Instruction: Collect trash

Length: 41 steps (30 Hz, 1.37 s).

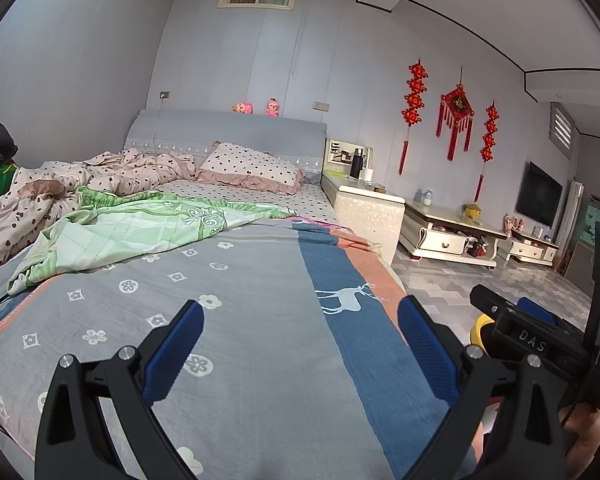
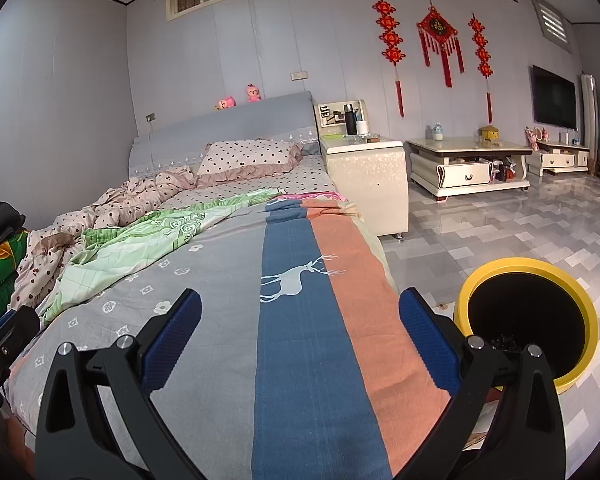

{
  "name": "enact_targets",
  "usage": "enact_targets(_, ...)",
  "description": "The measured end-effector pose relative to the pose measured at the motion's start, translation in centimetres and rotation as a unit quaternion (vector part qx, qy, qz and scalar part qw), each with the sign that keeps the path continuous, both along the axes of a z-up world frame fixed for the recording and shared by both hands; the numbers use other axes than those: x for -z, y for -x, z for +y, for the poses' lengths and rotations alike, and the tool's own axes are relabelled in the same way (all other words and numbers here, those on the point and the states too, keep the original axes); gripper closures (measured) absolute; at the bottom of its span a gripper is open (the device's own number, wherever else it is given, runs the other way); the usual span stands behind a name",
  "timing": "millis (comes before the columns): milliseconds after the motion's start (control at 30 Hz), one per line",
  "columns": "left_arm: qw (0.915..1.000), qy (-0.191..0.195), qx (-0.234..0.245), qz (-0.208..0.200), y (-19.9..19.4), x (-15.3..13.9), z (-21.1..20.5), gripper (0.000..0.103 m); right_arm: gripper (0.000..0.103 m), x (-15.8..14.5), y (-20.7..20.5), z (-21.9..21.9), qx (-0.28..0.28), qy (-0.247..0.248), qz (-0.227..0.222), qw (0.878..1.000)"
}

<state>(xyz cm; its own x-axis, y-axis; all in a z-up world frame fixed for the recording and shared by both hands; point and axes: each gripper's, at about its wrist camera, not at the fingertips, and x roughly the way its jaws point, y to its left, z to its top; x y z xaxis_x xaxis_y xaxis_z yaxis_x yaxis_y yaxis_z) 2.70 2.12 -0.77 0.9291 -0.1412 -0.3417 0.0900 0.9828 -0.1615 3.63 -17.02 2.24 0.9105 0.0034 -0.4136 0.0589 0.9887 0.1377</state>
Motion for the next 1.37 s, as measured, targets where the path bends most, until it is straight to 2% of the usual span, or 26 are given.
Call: enact_targets(1367,0.9999,-0.004,0.013,0.008,-0.78,0.51,-0.07,0.008,0.008,0.58,-0.17,-0.19,0.003,-0.006,0.006,1.0)
